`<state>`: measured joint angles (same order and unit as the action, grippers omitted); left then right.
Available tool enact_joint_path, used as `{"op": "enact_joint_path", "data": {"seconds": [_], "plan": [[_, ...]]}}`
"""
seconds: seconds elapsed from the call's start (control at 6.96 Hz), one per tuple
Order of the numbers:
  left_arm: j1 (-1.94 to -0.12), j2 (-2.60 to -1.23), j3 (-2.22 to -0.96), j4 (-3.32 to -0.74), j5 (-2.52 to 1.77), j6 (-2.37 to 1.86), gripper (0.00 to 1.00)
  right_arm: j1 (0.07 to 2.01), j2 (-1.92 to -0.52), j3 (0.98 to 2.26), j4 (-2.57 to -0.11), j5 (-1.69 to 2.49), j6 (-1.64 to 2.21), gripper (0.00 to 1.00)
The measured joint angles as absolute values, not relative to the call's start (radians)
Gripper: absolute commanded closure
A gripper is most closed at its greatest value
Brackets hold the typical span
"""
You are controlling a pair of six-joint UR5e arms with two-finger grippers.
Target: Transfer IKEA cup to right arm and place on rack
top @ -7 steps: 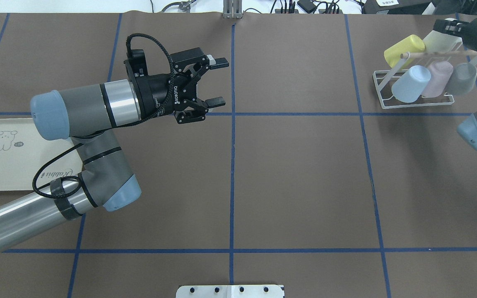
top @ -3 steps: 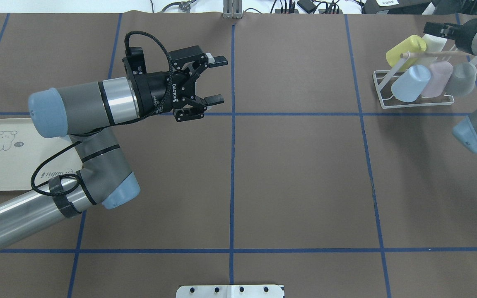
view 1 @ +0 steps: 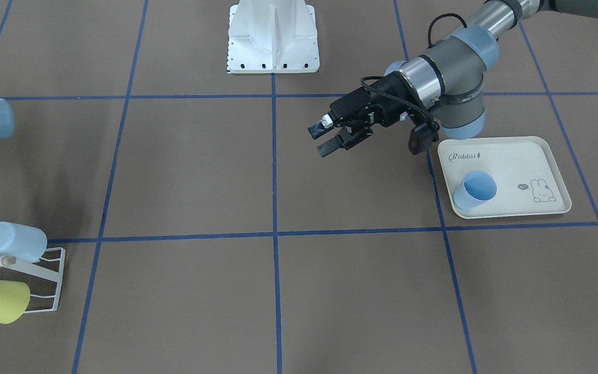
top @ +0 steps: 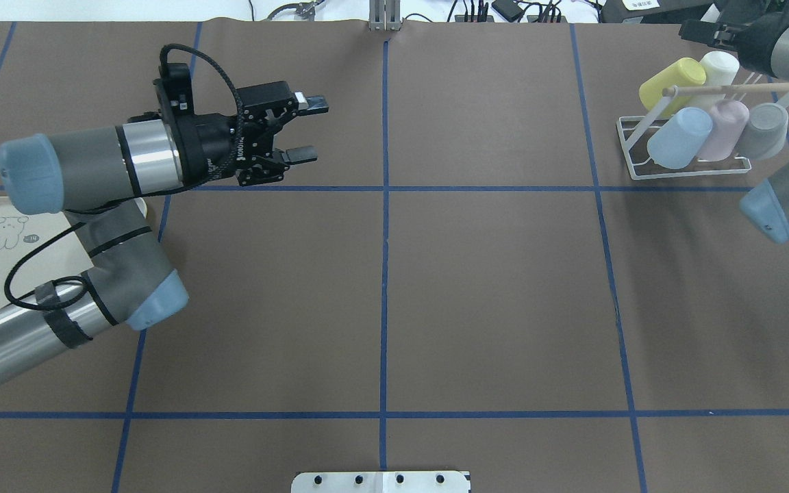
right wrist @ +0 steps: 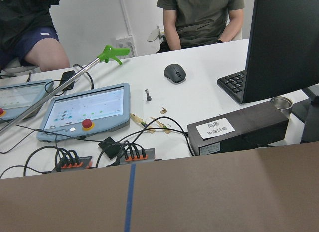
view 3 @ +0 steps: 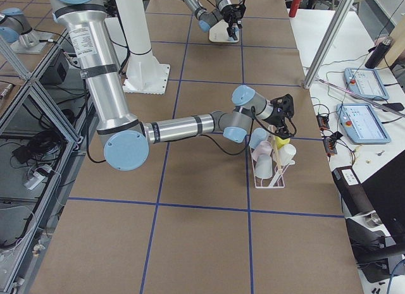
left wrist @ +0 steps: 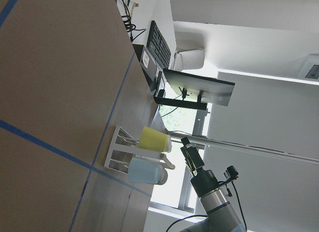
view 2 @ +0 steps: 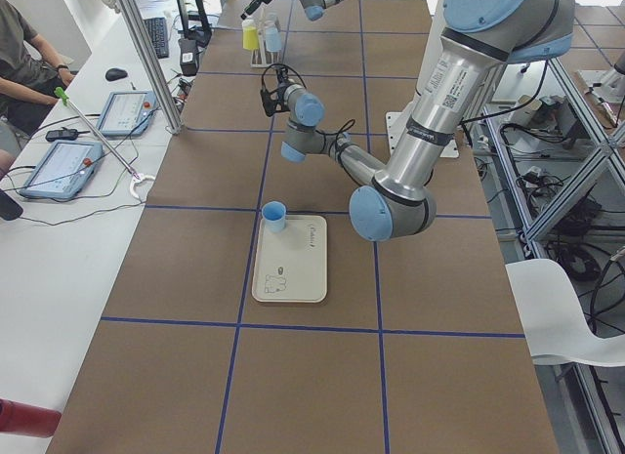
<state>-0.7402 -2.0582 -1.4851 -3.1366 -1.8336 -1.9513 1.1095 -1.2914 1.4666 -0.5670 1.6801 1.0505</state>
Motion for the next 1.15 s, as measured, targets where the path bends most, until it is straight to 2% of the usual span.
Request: {"op": "enact_joint_path", "data": {"seconds": [0.29,0.57,1.15], "plan": [[-0.941,-1.944,-1.484,-3.08,-2.034,-1.696,0.04,1.081,-1.294,1.566,-0.61,1.737,1.193,0.01],[-1.08,-1.885,-1.483,-2.897,-2.111,-1.333,0.04,1.024,-1.315,1.658,-0.617,1.748,1.321,0.01],[-1.114,-1.799,-1.499,-2.499,-2.087,-0.85,0.01,0.939,-1.36,1.75,-0.609,1.751,1.433,0.01]]}}
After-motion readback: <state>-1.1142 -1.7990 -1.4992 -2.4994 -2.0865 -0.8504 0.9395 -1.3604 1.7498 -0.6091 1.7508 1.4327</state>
